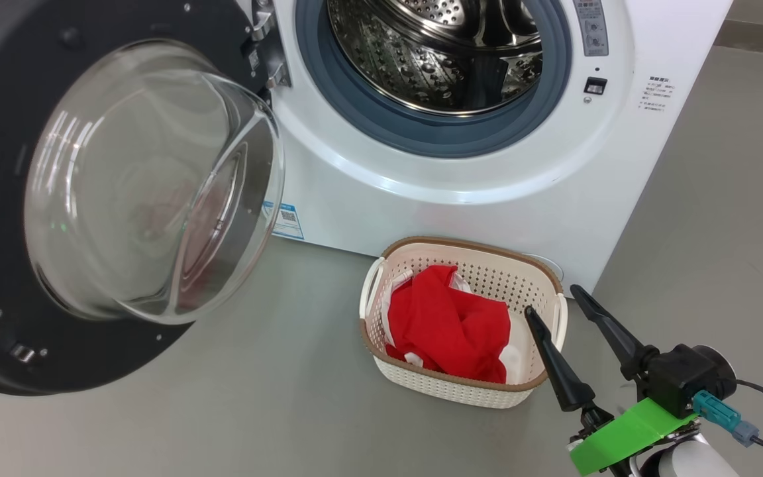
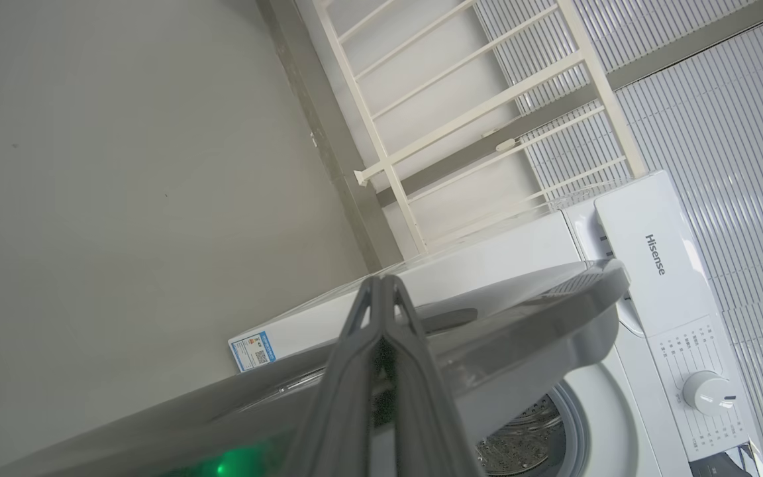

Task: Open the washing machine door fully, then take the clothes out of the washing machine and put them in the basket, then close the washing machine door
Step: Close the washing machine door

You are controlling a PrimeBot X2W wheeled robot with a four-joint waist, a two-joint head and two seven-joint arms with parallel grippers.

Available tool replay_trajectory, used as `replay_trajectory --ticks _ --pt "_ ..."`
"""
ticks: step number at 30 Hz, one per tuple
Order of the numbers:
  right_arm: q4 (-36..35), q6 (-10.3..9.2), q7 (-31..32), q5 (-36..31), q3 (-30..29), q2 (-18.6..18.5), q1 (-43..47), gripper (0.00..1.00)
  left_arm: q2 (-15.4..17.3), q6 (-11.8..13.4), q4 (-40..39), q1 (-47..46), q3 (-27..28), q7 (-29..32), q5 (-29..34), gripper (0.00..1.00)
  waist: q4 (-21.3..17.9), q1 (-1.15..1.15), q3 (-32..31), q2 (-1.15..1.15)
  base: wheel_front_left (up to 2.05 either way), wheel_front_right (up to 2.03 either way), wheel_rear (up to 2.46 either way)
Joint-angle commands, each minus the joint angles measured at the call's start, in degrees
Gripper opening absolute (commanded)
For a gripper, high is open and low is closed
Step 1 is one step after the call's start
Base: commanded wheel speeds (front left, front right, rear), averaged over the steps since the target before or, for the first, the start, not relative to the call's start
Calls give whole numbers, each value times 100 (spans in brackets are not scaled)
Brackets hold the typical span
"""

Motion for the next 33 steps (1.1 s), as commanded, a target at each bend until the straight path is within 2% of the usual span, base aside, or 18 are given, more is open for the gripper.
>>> replay_trajectory --ticks 1,11,21,27,33 --pt "-146 19 -37 42 77 -26 -115 100 118 -80 -221 169 21 161 -65 0 16 0 -9 0 0 0 0" --pt "-152 19 -37 40 93 13 -111 100 -464 -12 -1267 752 105 700 -476 0 82 0 -54 0 0 0 0" --pt "-107 19 -37 -41 109 31 -116 100 -1152 270 -2539 1298 134 1100 -874 0 61 0 -64 0 0 0 0" --pt "-78 19 -37 -58 135 57 -146 100 -1368 424 -3107 1584 37 1234 -1120 0 -12 0 -50 0 0 0 0" --pt "-60 19 -37 -41 121 64 -148 100 -1446 595 -3567 1868 -173 1272 -1436 0 -104 0 -12 0 0 0 0"
